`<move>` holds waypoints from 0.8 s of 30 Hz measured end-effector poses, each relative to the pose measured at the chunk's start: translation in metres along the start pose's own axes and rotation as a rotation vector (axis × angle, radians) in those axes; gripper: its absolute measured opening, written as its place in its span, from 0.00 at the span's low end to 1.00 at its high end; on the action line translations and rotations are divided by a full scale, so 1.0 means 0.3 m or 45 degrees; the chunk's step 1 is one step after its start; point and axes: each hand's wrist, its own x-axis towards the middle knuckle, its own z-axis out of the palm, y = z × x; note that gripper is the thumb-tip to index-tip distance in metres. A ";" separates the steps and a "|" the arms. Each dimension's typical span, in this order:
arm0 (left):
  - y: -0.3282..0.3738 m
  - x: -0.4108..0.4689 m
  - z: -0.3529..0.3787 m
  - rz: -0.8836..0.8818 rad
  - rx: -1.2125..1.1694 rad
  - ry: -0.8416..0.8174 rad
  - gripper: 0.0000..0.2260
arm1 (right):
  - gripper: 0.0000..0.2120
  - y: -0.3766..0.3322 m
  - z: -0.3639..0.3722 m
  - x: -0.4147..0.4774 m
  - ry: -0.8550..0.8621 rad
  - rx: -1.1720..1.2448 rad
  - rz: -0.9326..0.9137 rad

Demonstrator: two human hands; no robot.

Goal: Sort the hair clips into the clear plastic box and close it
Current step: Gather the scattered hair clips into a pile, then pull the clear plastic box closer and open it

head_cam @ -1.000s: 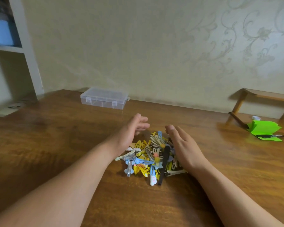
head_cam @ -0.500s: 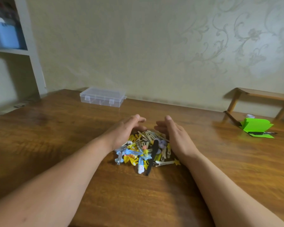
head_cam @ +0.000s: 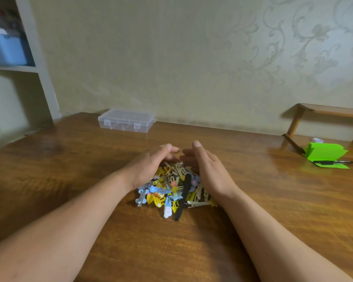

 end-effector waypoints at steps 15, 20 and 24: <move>-0.029 0.081 -0.103 0.053 -0.154 0.284 0.25 | 0.24 -0.084 0.003 0.084 0.271 -0.030 0.100; -0.140 0.219 -0.274 -0.125 -0.125 0.577 0.19 | 0.19 -0.093 0.115 0.334 -0.050 -0.377 0.016; -0.265 0.322 -0.435 -0.231 -0.026 0.839 0.20 | 0.29 -0.044 0.242 0.522 -0.260 -0.440 0.074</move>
